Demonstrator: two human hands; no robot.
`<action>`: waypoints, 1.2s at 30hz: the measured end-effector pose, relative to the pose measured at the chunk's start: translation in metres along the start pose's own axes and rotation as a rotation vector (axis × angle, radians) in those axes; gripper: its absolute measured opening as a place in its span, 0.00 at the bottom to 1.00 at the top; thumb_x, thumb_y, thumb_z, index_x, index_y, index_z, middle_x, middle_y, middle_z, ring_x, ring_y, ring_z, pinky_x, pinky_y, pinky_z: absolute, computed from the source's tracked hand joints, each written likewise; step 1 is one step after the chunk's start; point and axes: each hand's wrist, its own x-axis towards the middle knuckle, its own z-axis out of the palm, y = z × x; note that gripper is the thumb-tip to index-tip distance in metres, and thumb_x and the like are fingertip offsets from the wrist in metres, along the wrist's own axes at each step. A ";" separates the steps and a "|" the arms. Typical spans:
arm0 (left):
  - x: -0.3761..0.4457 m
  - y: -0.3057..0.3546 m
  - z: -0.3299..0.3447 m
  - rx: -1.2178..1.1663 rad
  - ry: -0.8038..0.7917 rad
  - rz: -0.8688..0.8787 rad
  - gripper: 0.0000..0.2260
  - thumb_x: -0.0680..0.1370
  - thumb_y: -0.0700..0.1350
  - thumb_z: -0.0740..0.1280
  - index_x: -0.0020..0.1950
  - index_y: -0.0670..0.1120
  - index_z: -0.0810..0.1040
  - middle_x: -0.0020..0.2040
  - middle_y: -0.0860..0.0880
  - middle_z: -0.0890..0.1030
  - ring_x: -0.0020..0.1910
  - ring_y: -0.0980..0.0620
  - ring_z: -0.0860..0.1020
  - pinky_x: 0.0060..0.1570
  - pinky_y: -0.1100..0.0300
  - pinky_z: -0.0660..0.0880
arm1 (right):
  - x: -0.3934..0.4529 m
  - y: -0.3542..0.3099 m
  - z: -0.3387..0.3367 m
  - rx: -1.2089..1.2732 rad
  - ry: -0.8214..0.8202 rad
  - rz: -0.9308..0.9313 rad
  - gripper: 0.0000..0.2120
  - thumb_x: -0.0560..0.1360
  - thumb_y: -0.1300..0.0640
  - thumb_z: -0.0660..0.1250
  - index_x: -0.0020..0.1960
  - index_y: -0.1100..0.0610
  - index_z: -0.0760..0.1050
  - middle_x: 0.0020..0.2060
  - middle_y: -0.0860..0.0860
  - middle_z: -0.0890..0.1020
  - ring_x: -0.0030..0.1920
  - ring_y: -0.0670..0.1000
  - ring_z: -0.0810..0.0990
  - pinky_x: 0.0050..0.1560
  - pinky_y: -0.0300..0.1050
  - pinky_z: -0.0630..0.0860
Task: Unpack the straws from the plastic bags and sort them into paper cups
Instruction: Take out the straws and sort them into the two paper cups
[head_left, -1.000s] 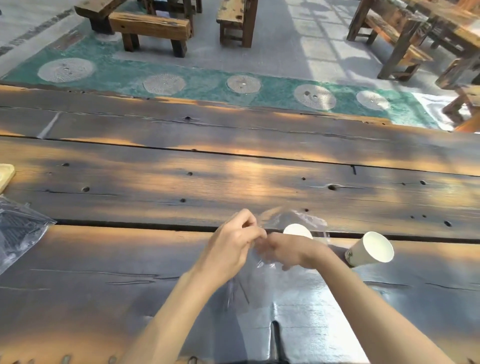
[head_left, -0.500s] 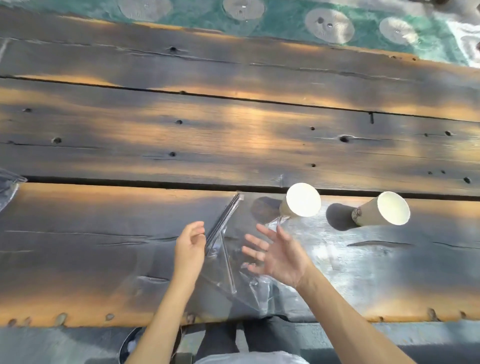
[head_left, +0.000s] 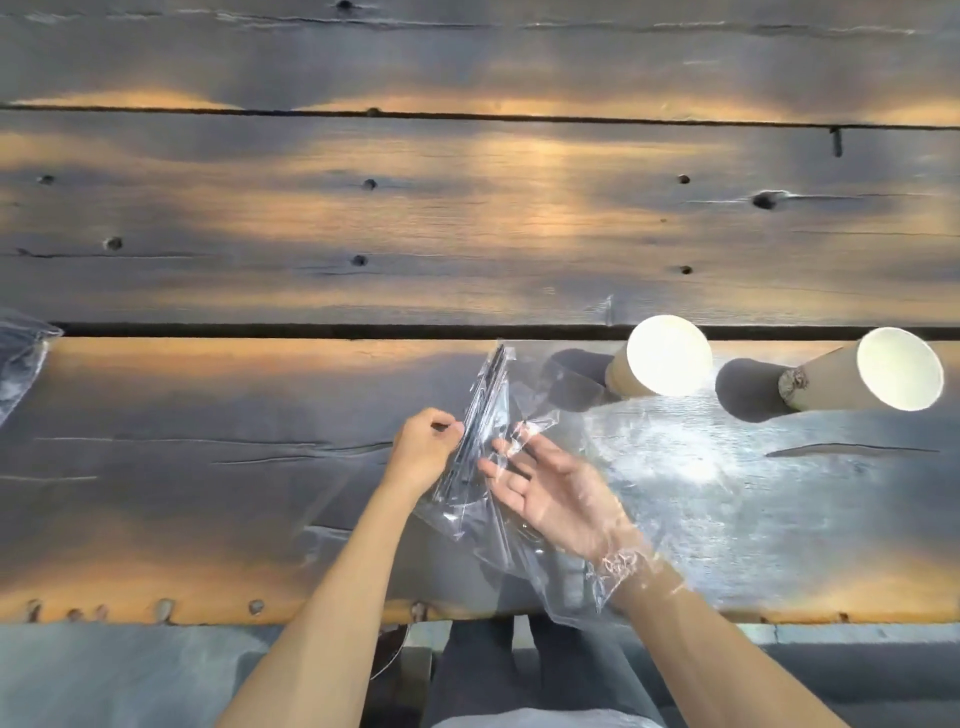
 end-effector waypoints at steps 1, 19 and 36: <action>-0.001 -0.001 0.000 -0.009 -0.024 0.000 0.04 0.79 0.43 0.68 0.52 0.46 0.81 0.48 0.47 0.83 0.50 0.47 0.81 0.55 0.54 0.75 | 0.003 0.002 0.002 -0.019 0.010 -0.016 0.23 0.79 0.66 0.62 0.73 0.59 0.66 0.74 0.62 0.68 0.66 0.69 0.74 0.61 0.59 0.78; -0.040 -0.001 -0.009 -0.416 -0.130 0.022 0.02 0.75 0.39 0.74 0.44 0.46 0.84 0.37 0.51 0.85 0.34 0.58 0.78 0.38 0.60 0.74 | 0.009 0.016 0.025 -0.478 0.084 -0.181 0.24 0.73 0.51 0.76 0.58 0.69 0.79 0.52 0.66 0.78 0.50 0.63 0.73 0.55 0.59 0.71; -0.059 0.008 -0.010 -0.382 -0.129 0.128 0.02 0.78 0.38 0.70 0.48 0.41 0.82 0.38 0.47 0.85 0.35 0.55 0.80 0.38 0.62 0.75 | -0.004 0.006 0.035 -0.752 0.141 -0.218 0.30 0.71 0.51 0.78 0.64 0.67 0.72 0.42 0.57 0.87 0.36 0.48 0.85 0.35 0.39 0.78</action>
